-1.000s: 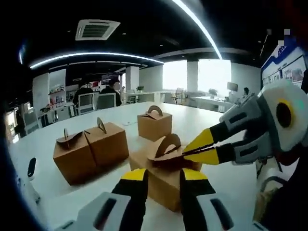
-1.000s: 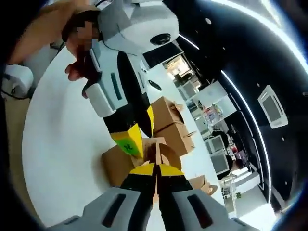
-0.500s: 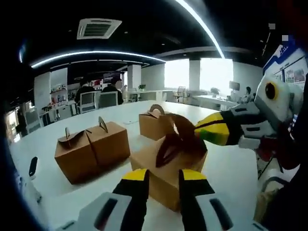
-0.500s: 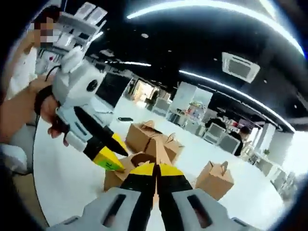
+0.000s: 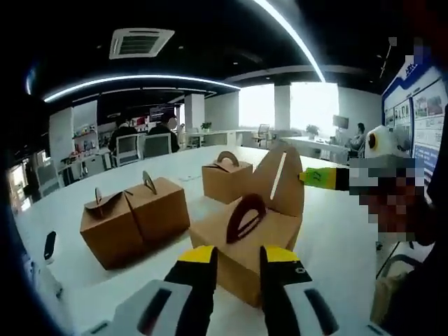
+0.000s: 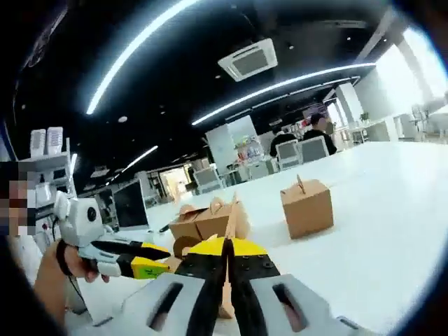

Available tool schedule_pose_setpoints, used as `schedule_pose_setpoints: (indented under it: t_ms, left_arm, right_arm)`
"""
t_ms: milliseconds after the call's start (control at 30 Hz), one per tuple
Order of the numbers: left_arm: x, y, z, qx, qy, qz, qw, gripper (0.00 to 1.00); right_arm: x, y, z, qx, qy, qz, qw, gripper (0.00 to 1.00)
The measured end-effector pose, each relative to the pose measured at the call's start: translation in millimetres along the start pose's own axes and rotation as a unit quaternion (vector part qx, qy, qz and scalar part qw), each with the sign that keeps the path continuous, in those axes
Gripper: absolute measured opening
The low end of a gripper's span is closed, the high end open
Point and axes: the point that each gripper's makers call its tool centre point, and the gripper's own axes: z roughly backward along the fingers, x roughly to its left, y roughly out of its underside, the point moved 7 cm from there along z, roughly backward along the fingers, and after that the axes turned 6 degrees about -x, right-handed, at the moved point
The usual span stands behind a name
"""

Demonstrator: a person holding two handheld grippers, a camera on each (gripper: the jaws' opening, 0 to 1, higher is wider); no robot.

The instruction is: Pick up one paper box from the group, open the paper box, and remove the item inside

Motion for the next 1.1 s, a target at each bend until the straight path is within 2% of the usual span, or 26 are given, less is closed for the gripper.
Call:
schedule_pose_setpoints:
  t_ms: [100, 233, 367, 500, 533, 600, 700, 733, 767, 867, 1100]
  left_arm:
    - [-0.8, -0.3, 0, 0.002, -0.002, -0.005, 1.0000, 0.26]
    - [-0.4, 0.3, 1, 0.001, 0.000, -0.002, 1.0000, 0.26]
    - [-0.5, 0.2, 1, 0.002, -0.002, -0.001, 1.0000, 0.26]
    - [-0.6, -0.4, 1, 0.005, 0.001, -0.006, 1.0000, 0.26]
    - [-0.6, -0.5, 1, 0.005, 0.002, -0.007, 1.0000, 0.26]
    - [-0.7, -0.6, 0, 0.005, 0.002, -0.009, 0.9999, 0.26]
    - [-0.7, -0.5, 0, 0.004, 0.002, -0.007, 1.0000, 0.26]
    - [-0.8, -0.2, 0, 0.003, 0.003, -0.005, 1.0000, 0.25]
    - [-0.9, -0.1, 0, 0.001, 0.003, -0.004, 1.0000, 0.25]
    - [-2.3, 0.2, -1, -0.003, 0.002, -0.003, 1.0000, 0.24]
    - [-3.7, -0.6, -1, -0.001, 0.003, -0.009, 1.0000, 0.21]
  right_arm:
    - [-5, 3.5, 3, 0.005, 0.007, -0.047, 0.9988, 0.02]
    - [-13, 10.3, 5, 0.015, 0.015, -0.116, 0.9930, 0.02]
    - [-22, 17.0, 5, 0.029, 0.021, -0.119, 0.9923, 0.02]
    - [-26, 24.7, 7, 0.046, 0.025, -0.145, 0.9880, 0.02]
    - [-21, 27.7, 8, 0.047, 0.028, -0.165, 0.9847, 0.02]
    - [-22, 30.9, 8, 0.050, 0.031, -0.180, 0.9820, 0.02]
    - [-28, 37.7, 7, 0.056, 0.036, -0.246, 0.9669, 0.02]
    - [-29, 39.5, 8, 0.060, 0.036, -0.255, 0.9645, 0.02]
    - [-31, 43.0, 9, 0.072, 0.037, -0.253, 0.9641, 0.02]
    - [-22, 48.7, 11, 0.089, 0.038, -0.200, 0.9751, 0.03]
    - [-21, 55.9, 7, 0.105, 0.026, -0.214, 0.9709, 0.03]
